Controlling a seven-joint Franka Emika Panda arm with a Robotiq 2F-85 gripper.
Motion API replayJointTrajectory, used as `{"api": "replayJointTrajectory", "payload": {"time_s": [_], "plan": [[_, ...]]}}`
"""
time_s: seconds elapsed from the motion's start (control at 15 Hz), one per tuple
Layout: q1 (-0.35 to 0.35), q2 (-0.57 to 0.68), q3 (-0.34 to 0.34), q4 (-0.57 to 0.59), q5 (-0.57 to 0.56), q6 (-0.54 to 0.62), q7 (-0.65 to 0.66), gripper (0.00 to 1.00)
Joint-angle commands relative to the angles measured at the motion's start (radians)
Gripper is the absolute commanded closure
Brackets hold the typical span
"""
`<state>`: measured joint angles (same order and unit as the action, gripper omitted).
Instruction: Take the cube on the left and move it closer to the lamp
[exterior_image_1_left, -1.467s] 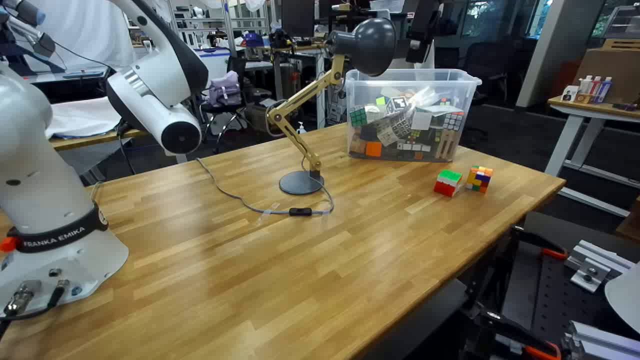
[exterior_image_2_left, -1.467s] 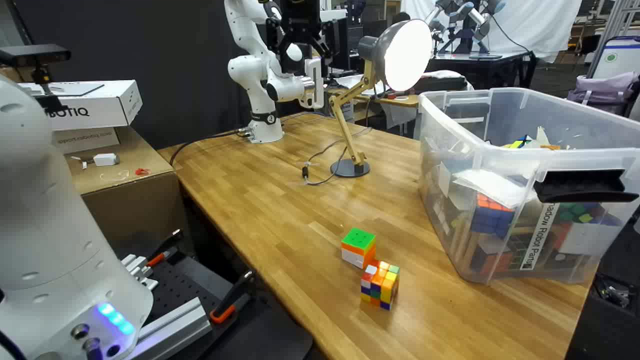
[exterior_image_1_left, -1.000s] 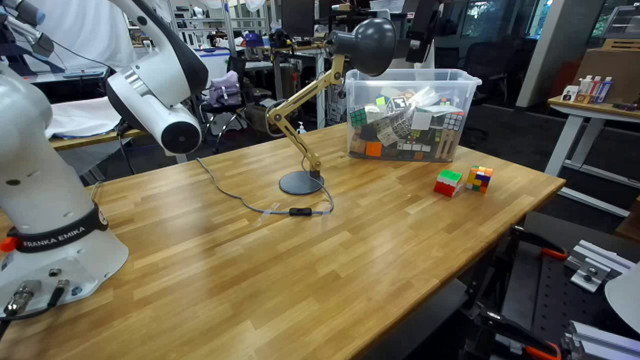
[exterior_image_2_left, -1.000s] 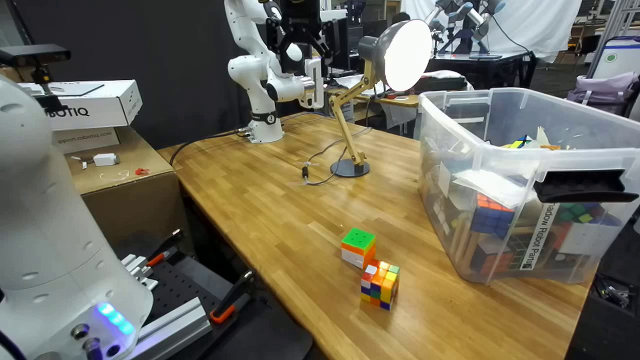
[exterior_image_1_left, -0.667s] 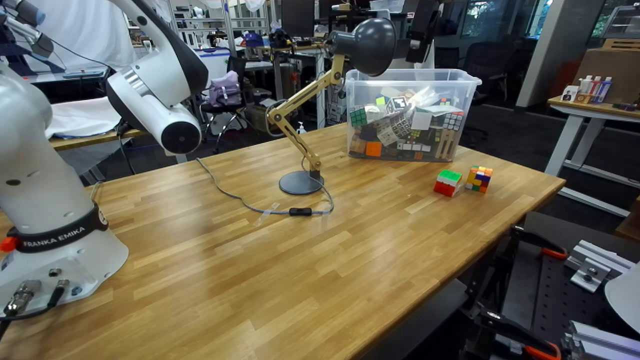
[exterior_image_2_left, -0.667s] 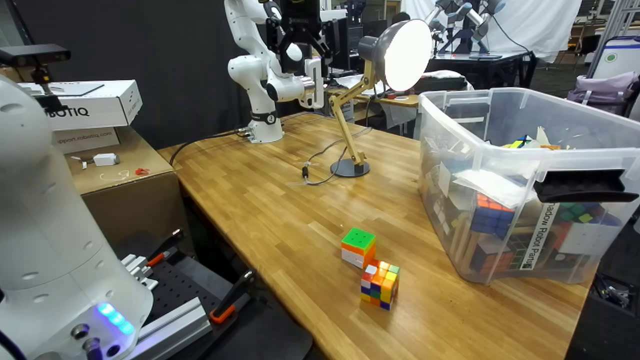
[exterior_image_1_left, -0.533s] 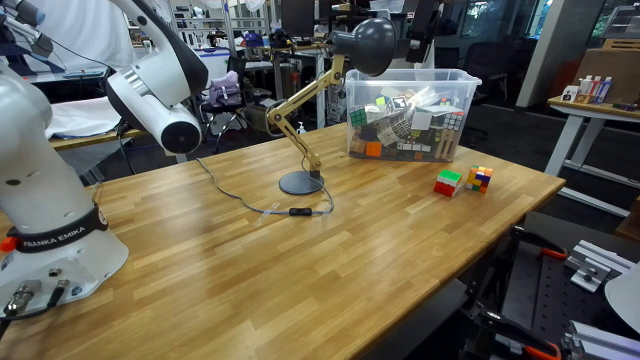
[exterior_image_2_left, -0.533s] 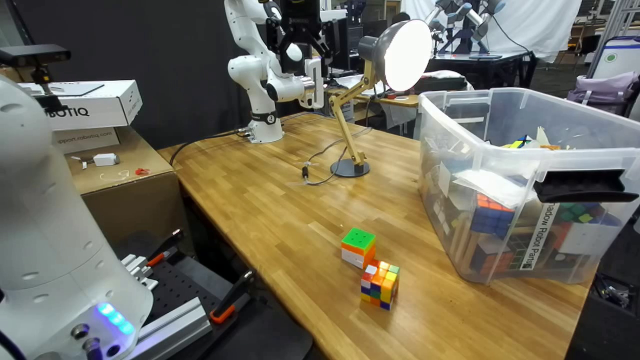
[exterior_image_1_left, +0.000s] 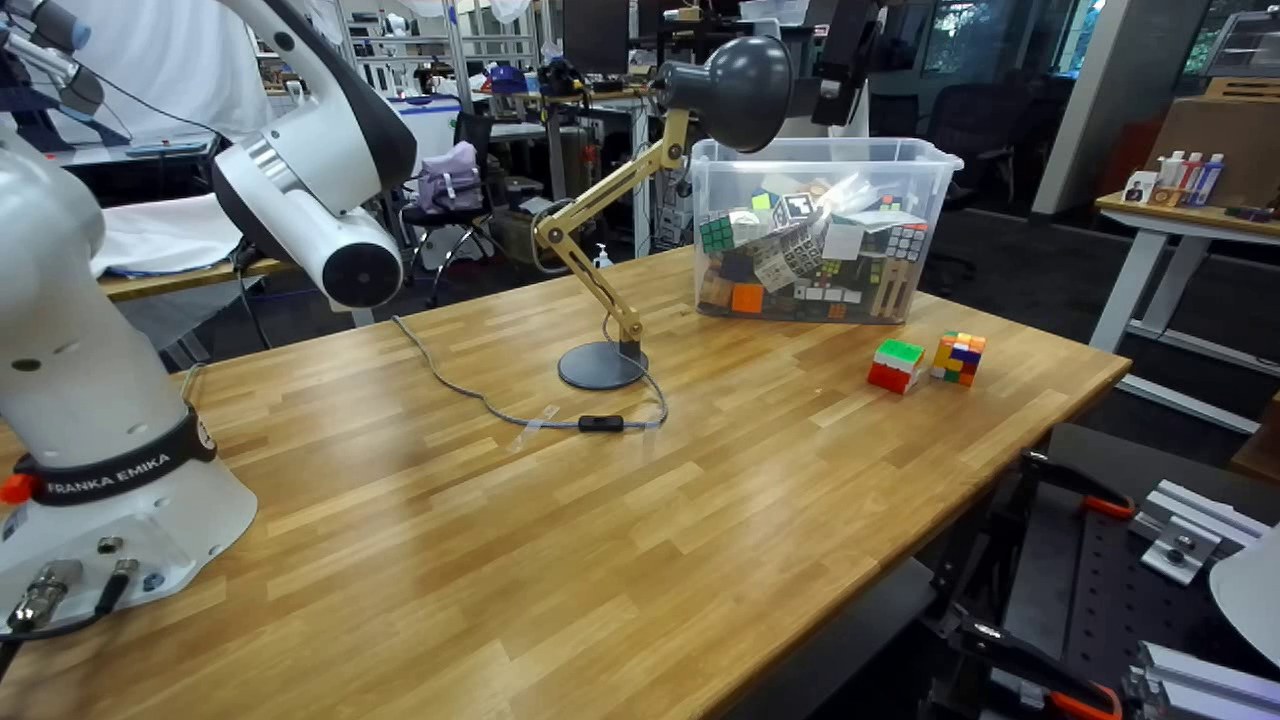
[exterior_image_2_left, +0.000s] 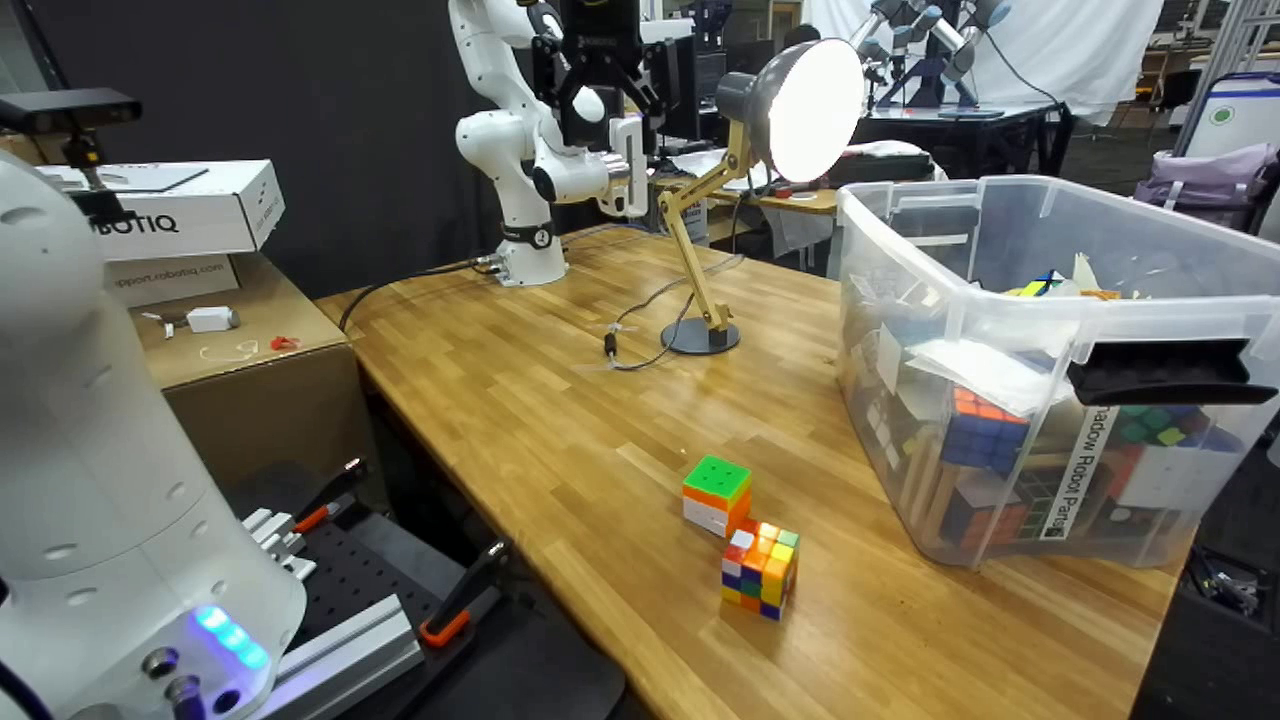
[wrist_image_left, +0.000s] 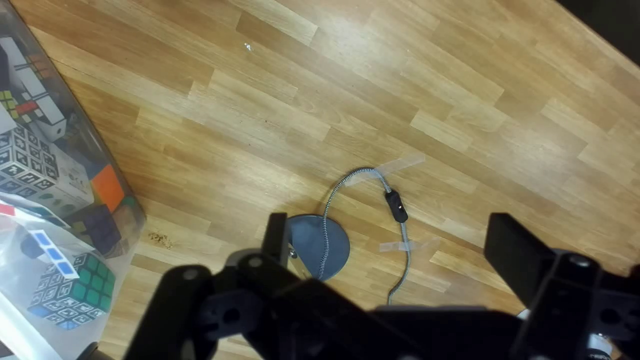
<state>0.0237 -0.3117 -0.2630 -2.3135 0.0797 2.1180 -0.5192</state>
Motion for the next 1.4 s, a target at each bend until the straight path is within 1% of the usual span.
{"api": "replayJointTrajectory", "payload": {"time_s": [0.0, 0.87, 1.13, 1.33], "plan": [[-0.025, 0.002, 0.023, 0.002, 0.008, -0.003, -0.006, 0.0], [-0.025, 0.002, 0.023, 0.002, 0.008, -0.003, -0.006, 0.0], [-0.051, -0.018, 0.034, -0.021, -0.066, 0.033, 0.012, 0.0], [-0.079, -0.028, 0.016, -0.024, -0.07, 0.025, 0.023, 0.0]]}}
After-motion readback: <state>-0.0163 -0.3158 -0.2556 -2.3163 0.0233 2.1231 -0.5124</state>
